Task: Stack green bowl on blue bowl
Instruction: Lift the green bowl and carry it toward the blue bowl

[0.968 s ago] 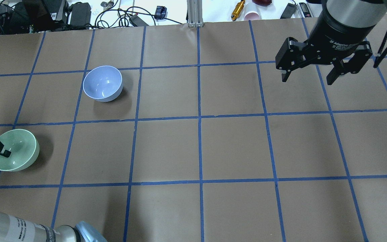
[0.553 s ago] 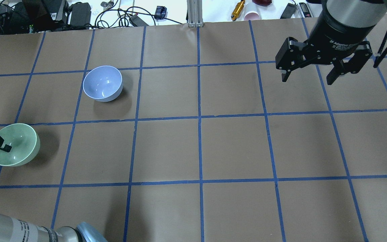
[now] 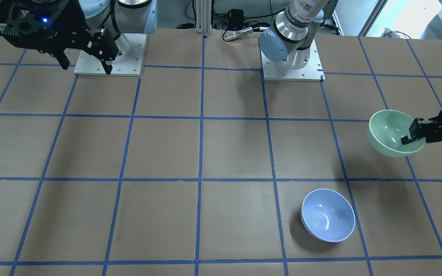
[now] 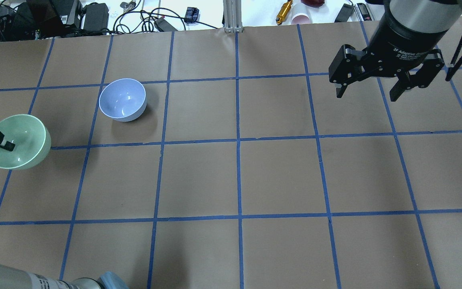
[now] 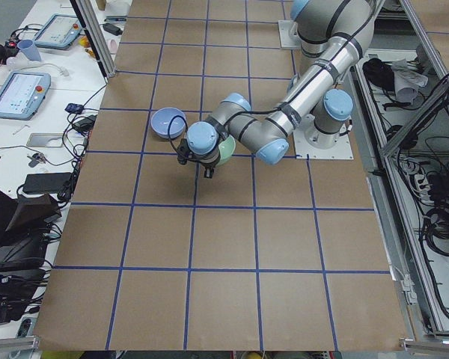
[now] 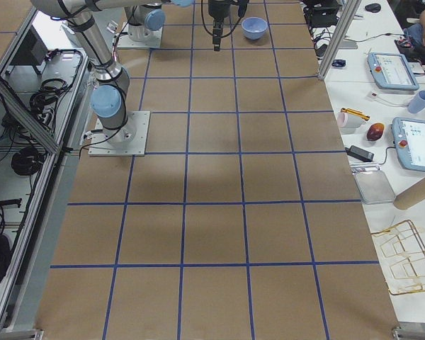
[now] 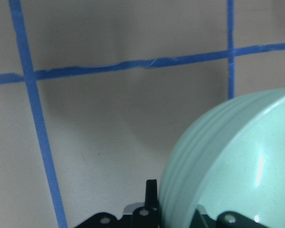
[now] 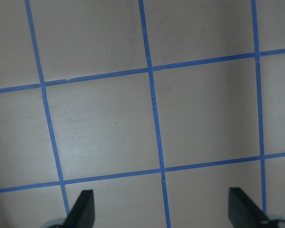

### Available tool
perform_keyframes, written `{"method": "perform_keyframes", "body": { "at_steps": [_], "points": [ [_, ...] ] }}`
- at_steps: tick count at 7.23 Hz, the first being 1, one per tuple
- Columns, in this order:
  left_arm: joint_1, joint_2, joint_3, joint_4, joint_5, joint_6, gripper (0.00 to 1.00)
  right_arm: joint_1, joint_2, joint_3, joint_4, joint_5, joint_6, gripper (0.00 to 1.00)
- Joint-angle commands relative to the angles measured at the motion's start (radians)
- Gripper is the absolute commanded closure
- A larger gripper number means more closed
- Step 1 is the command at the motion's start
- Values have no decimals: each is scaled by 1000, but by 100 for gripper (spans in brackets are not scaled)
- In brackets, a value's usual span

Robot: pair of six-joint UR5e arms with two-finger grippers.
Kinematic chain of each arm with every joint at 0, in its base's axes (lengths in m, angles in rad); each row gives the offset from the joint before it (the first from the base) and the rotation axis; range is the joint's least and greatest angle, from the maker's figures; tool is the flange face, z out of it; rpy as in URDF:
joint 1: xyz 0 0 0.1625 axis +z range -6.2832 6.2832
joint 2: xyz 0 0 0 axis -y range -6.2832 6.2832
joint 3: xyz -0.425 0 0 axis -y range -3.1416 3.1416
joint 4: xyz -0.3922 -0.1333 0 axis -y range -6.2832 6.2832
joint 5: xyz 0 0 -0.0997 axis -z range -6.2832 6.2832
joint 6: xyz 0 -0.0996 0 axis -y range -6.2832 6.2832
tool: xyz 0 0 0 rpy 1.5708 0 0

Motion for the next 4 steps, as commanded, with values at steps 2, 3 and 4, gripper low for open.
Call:
{"method": "perform_keyframes", "body": {
  "at_steps": [2,3,4],
  "points": [
    [-214,-7,86,3,-89,-254,100,0,0,-1,0,0,0,0],
    [-259,-30,132,6,-90,-349,100,0,0,-1,0,0,0,0],
    [-300,-54,140,41,-90,-446,100,0,0,-1,0,0,0,0]
  ]
}}
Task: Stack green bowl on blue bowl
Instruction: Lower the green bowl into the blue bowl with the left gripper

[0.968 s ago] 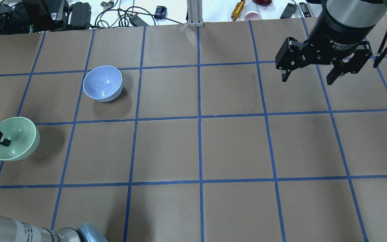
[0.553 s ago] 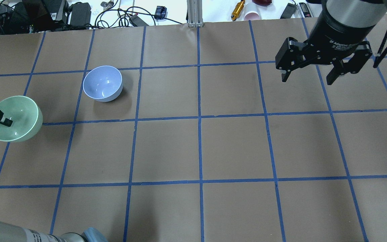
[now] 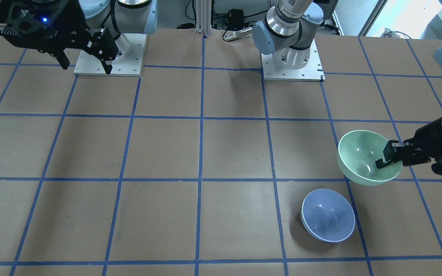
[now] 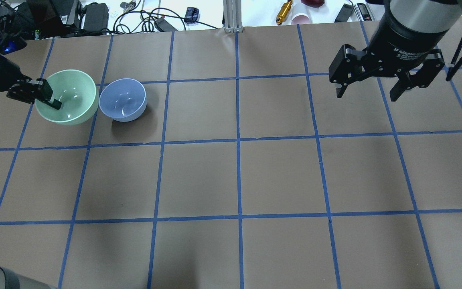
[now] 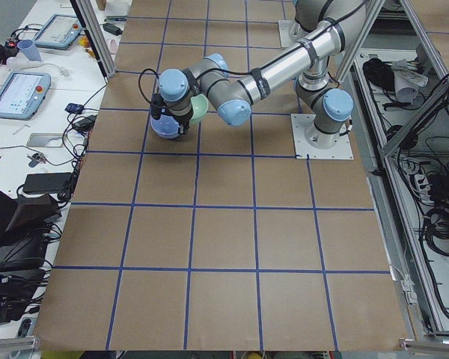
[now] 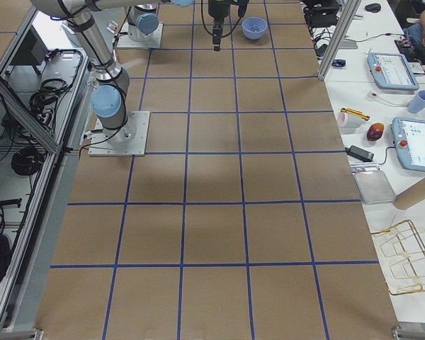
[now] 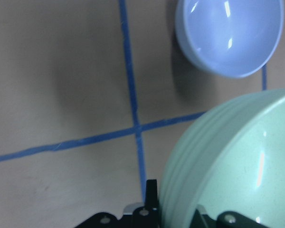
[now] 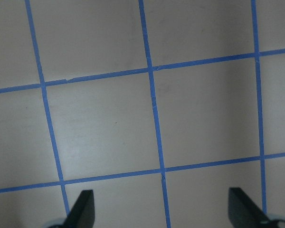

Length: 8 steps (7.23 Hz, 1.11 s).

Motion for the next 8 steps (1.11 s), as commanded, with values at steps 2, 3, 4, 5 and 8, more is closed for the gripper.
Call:
{"method": "perform_keyframes", "body": {
  "at_steps": [2,3,4,5,8],
  "points": [
    [-86,-112,32,185,-6,-194,100,0,0,1,2,0,0,0],
    [-115,-129,36,216,-6,-222,100,0,0,0,0,0,0,0],
    [-141,-149,50,273,-6,-227,100,0,0,0,0,0,0,0],
    [-154,-170,53,287,-3,-222,100,0,0,0,2,0,0,0],
    [-154,-203,47,286,8,-242,100,0,0,1,0,0,0,0]
  ]
}}
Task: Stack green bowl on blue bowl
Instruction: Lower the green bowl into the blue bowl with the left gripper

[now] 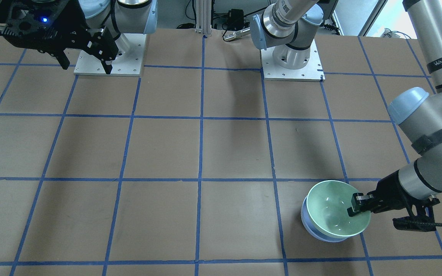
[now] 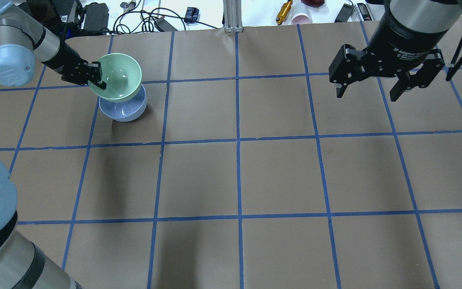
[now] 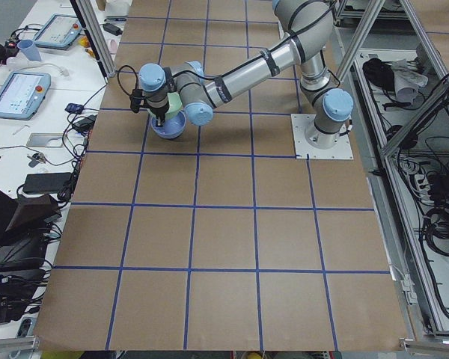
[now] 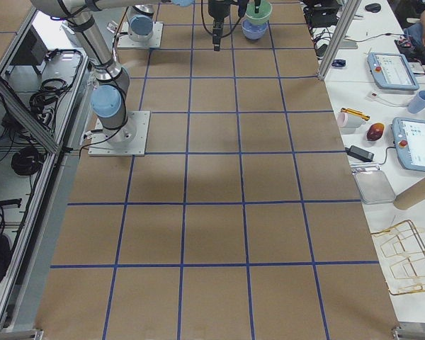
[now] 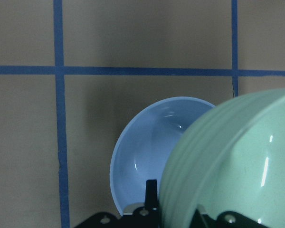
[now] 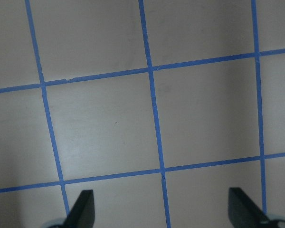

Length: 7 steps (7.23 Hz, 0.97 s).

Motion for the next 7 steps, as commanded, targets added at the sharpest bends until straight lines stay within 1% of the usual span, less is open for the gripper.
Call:
{"method": "perform_keyframes", "body": {
  "at_steps": [1,3,5,6,7],
  "points": [
    [1,-12,-7,-3,8,-10,100,0,0,-1,0,0,0,0],
    [1,-14,-9,-9,54,-6,100,0,0,1,1,0,0,0],
    [1,-17,-15,-11,55,-9,100,0,0,1,0,0,0,0],
    [1,-18,-15,-12,58,-9,79,0,0,-1,0,0,0,0],
    [1,-17,-15,-12,61,-12,26,0,0,-1,0,0,0,0]
  ]
}}
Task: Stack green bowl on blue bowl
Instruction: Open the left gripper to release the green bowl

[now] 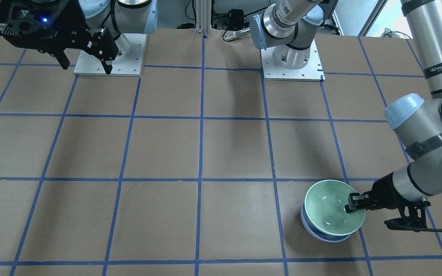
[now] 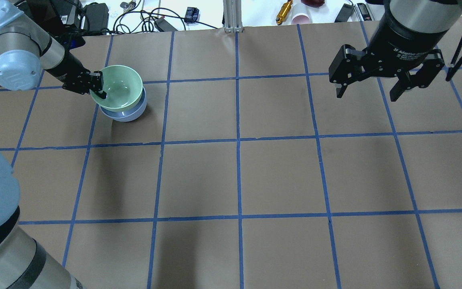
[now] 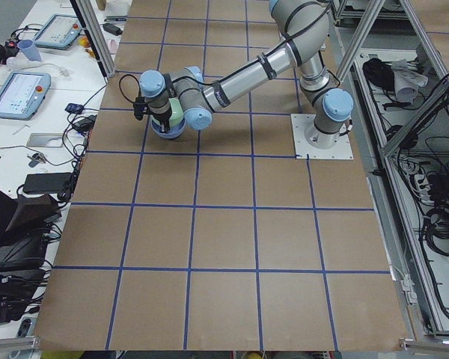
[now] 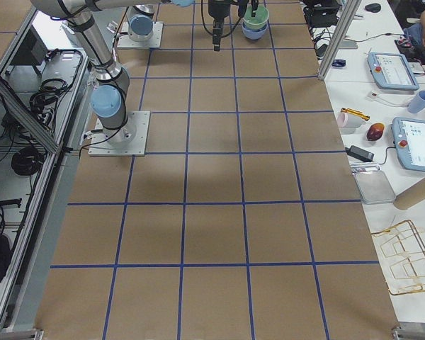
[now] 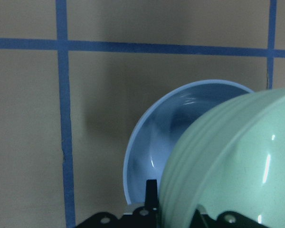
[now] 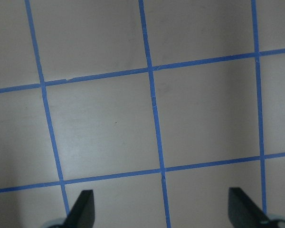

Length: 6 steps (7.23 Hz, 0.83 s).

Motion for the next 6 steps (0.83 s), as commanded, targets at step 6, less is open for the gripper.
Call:
{"method": "perform_keyframes", "body": {
  "at_steps": [6],
  "points": [
    [-122,184,58,-255,191,-36,0,0,0,0,0,0,0,0]
  ]
}}
